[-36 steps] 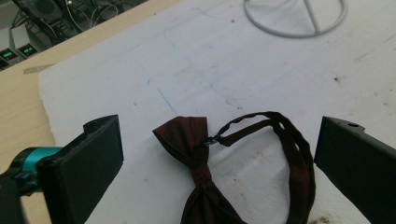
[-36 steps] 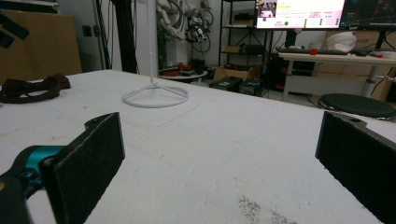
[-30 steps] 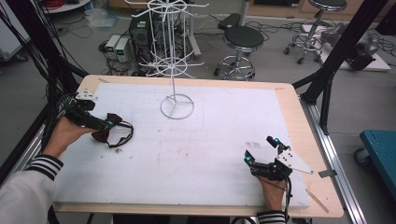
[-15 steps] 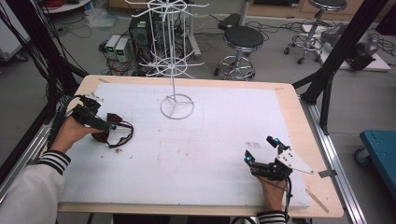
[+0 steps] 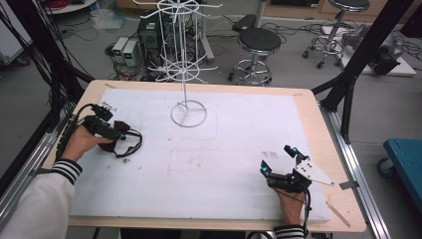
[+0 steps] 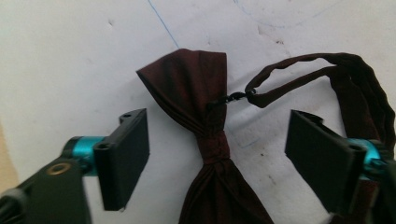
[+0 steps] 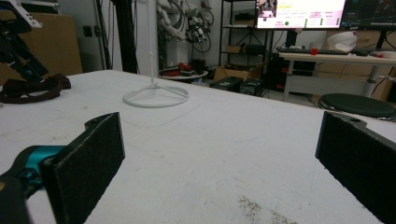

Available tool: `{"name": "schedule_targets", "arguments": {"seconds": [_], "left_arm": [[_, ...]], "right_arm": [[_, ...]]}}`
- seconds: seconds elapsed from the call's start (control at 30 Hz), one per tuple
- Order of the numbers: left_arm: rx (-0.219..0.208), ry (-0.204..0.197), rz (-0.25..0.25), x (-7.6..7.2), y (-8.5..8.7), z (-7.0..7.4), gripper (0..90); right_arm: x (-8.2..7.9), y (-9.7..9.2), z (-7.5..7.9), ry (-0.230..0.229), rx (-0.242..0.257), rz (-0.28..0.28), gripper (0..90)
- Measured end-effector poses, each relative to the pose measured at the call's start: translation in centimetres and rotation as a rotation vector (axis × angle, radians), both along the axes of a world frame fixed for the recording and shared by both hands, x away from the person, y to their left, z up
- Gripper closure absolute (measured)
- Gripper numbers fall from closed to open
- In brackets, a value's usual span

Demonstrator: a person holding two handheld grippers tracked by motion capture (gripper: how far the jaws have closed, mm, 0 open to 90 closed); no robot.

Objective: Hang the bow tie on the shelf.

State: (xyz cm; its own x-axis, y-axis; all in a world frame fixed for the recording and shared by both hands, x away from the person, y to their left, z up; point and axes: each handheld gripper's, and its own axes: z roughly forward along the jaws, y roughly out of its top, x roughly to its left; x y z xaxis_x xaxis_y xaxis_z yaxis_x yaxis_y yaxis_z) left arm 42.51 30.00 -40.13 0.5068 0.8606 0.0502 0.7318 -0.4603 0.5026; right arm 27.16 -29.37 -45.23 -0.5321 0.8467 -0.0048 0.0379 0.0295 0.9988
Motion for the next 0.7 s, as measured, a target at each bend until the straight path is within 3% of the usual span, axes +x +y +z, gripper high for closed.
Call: {"name": "schedule_targets", "arguments": {"seconds": [0.17, 0.43, 0.47, 0.5, 0.53, 0.7], "left_arm": [[0.011, 0.024, -0.002, 0.0, -0.3, -0.2, 29.4], [0.019, 0.057, 0.014, 0.2, -0.4, -0.6, 46.6], [0.026, 0.056, 0.019, 0.3, -0.3, -0.6, 46.6], [0.029, 0.053, 0.025, 0.3, -0.2, -0.6, 54.0], [0.027, 0.051, 0.027, 0.3, -0.2, -0.6, 56.0], [0.028, 0.051, 0.036, 0.1, 0.1, -1.0, 59.6]], "right_arm": [[0.0, 0.0, 0.0, 0.006, 0.001, 0.000, 0.6], [-0.1, 0.1, 0.0, 0.009, 0.001, -0.001, 0.6], [-0.1, 0.1, 0.0, 0.009, 0.001, -0.001, 0.6], [-0.1, 0.1, 0.0, 0.009, 0.000, -0.001, 0.6], [-0.1, 0.1, 0.0, 0.009, 0.000, -0.001, 0.6], [-0.1, 0.1, 0.0, 0.008, 0.000, -0.001, 0.6]]}}
